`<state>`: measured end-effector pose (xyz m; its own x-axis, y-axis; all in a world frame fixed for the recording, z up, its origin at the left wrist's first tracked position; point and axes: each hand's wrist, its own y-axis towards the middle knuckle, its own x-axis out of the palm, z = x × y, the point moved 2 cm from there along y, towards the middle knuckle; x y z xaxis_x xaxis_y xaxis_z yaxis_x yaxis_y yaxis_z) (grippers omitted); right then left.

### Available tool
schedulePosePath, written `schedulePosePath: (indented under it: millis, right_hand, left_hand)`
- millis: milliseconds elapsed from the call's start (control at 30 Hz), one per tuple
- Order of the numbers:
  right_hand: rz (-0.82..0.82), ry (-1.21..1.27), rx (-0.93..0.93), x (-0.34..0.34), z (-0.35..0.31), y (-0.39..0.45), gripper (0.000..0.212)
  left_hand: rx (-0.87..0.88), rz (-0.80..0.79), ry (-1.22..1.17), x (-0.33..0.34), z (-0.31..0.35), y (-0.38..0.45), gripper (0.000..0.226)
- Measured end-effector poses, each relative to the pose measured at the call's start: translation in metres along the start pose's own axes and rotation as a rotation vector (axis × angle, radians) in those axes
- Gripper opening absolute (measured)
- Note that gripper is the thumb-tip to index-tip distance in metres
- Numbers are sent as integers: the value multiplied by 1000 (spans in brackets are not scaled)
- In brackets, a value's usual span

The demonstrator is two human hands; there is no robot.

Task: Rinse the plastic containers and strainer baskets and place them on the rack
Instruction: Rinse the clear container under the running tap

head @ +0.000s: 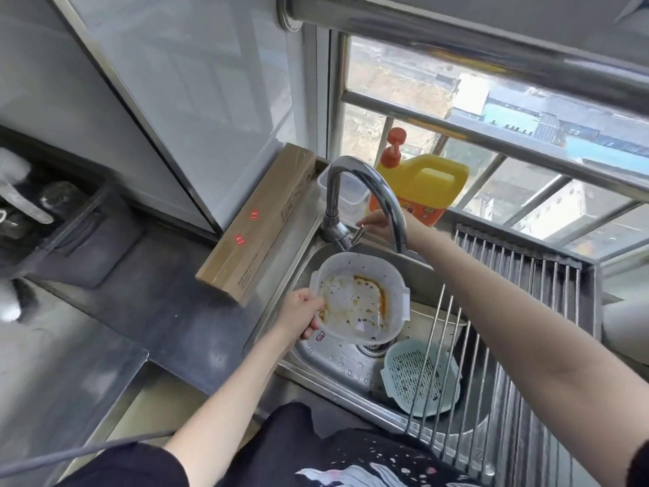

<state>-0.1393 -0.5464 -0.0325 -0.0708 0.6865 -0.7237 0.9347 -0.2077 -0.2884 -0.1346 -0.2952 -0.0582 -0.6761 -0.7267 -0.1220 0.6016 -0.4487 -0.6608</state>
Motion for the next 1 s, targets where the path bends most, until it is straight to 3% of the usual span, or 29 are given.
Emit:
schedulePosePath:
  millis: [100,200,467,767,1000]
  right_hand:
    - [7,16,72,-2,5,-4,26]
    - [-43,-11,24,-2,3,-4,29]
    - [41,61,12,8,2,7,11]
    - [26,26,11,20,11,-2,30]
    - [34,44,4,23,13,-10,31]
  left_hand:
    - [15,0,3,9,8,1,24]
    - [14,-6,14,16,11,5,24]
    - [-25,7,15,22,6,10,23]
    - [7,3,-1,19,3,13,23]
    - [18,-27,28,21,0,15,24]
